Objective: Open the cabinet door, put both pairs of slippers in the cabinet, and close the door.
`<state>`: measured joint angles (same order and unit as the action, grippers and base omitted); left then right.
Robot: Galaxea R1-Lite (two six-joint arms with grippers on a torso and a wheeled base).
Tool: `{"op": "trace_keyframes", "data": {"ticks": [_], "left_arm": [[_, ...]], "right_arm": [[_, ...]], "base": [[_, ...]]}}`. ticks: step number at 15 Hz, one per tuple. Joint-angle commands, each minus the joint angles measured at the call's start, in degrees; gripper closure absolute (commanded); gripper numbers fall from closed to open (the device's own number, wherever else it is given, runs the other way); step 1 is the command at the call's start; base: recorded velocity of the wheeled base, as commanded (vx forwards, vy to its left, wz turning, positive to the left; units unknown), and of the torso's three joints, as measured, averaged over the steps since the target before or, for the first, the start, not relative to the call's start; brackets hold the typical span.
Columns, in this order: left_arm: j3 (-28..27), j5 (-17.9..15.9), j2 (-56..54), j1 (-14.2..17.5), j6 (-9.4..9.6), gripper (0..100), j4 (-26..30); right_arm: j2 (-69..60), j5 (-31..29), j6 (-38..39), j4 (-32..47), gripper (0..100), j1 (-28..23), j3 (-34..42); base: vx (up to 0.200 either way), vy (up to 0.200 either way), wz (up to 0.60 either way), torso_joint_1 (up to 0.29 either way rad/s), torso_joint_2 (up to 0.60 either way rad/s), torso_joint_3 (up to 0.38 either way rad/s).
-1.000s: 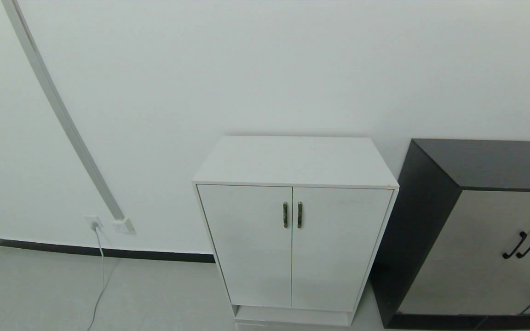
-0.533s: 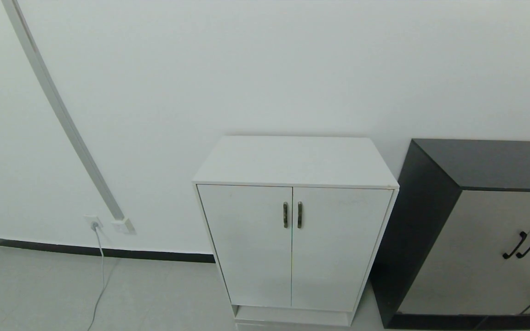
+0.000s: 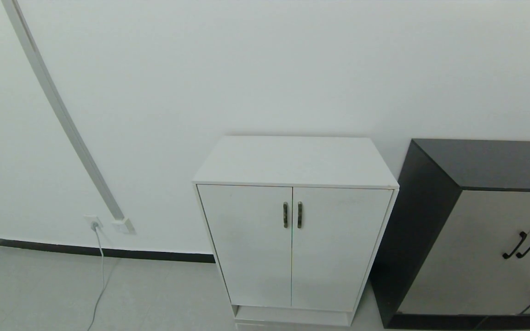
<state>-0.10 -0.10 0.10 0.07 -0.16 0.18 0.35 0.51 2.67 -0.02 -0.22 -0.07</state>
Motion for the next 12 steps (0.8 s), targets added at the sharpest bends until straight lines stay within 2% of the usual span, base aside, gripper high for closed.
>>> {"op": "trace_keyframes", "data": {"ticks": [1,12], "left_arm": [[0.0,0.0,0.0,0.0,-0.02,100,0.0],[0.0,-0.1,0.0,0.0,0.16,100,0.0]], "right_arm": [[-0.3,-0.2,0.9,0.0,100,0.1,0.0],[-0.3,-0.4,0.2,0.0,100,0.1,0.0]], "base": [[0.000,0.000,0.00,0.000,0.00,0.000],[0.000,0.000,0.00,0.000,0.00,0.000]]}}
